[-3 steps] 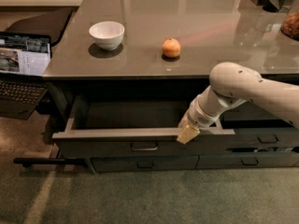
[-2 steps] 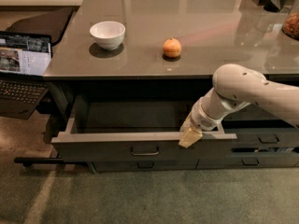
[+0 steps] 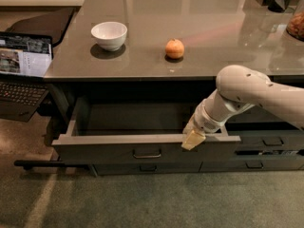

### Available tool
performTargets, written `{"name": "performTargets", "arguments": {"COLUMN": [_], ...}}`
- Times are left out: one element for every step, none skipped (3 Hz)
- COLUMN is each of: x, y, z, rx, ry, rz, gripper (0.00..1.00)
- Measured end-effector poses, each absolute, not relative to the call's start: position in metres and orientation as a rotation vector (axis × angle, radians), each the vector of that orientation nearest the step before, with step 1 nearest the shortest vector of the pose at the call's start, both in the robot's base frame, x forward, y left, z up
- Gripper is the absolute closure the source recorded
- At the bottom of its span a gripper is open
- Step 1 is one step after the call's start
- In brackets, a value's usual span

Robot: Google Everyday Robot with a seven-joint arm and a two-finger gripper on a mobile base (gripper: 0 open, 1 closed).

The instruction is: Open top drawer

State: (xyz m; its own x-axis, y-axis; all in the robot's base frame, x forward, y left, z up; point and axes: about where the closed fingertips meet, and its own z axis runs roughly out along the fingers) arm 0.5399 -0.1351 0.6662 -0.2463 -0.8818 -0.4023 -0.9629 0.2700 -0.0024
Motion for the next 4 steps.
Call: {"name": "performTargets", "arguments": {"x": [0.540, 0.532, 0.511, 0.487], "y": [-0.135, -0.136, -0.143, -0.154], "z": [0.666, 0.658, 0.656, 0.656], "rx": [-1.686, -1.717, -1.742, -1.753], "ry": [2.222, 2.245, 2.279, 2.321], "rz": [0.351, 0.376, 0.384, 0.383], "gripper": [0.15, 0.00, 0.00, 0.00]}}
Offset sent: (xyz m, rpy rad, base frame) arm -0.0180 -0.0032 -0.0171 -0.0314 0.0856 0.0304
